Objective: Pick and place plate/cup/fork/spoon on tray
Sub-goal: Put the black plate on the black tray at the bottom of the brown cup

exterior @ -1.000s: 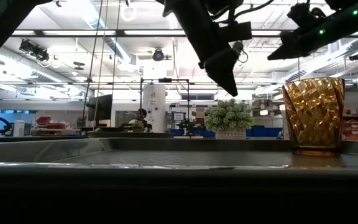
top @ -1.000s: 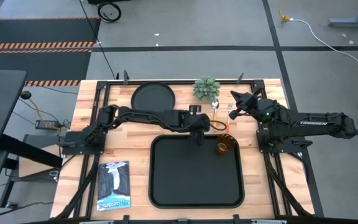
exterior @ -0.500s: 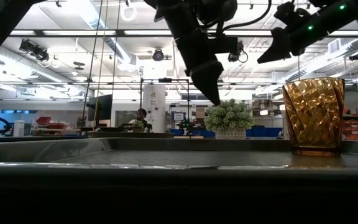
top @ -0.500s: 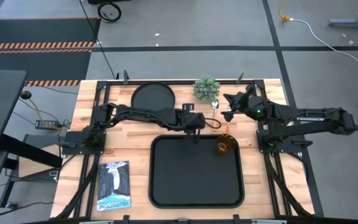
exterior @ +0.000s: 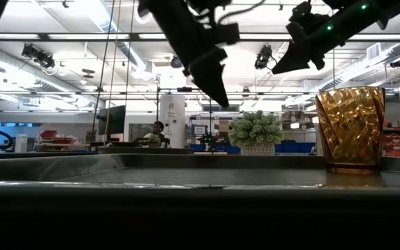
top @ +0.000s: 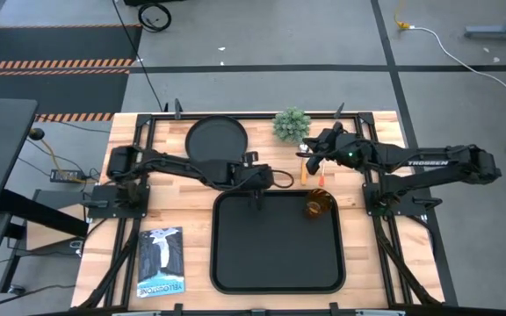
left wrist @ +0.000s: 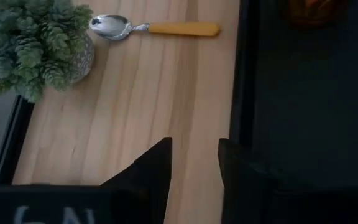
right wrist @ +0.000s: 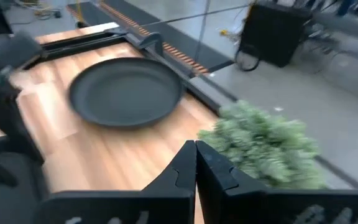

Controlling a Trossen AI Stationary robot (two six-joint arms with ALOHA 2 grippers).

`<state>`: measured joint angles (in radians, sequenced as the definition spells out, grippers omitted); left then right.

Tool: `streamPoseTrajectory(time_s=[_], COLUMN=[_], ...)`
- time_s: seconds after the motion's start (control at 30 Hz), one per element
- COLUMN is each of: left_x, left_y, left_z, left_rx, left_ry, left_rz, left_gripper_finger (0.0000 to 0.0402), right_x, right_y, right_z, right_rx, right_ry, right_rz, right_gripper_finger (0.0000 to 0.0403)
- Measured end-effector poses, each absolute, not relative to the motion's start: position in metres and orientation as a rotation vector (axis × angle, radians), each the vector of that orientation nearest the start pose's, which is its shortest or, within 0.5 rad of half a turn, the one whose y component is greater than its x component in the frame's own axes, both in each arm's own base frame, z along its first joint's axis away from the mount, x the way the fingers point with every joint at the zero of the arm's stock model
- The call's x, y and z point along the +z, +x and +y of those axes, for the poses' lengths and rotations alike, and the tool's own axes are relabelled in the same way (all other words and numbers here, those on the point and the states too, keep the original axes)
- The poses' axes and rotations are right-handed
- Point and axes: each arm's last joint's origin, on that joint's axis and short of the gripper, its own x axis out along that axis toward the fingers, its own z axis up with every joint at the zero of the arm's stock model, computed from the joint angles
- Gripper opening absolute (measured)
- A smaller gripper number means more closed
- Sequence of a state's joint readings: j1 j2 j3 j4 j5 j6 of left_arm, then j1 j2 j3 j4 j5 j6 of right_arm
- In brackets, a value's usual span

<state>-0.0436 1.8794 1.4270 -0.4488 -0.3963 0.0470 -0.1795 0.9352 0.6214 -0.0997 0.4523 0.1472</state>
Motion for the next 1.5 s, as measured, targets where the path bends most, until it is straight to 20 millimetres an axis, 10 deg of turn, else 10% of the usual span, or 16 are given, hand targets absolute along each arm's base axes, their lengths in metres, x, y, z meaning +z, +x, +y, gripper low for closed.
streamPoseTrajectory(time_s=[0.8, 1.5], left_x=[0.218, 0.208], left_y=[0.297, 0.229], left_z=[-0.006, 0.002], left_rx=[0.329, 0.456], left_ry=[0.157, -0.095], left_rz=[0.650, 0.467], left_gripper_finger=[0.0130, 0.0130], right_x=[0.300, 0.266], right_y=[0.287, 0.345], right_z=[-0.065, -0.067], right_rx=[-0.619, -0.492], right_ry=[-0.066, 0.013], right_rz=[0.362, 0.507], right_gripper_finger=[0.0009, 0.0012])
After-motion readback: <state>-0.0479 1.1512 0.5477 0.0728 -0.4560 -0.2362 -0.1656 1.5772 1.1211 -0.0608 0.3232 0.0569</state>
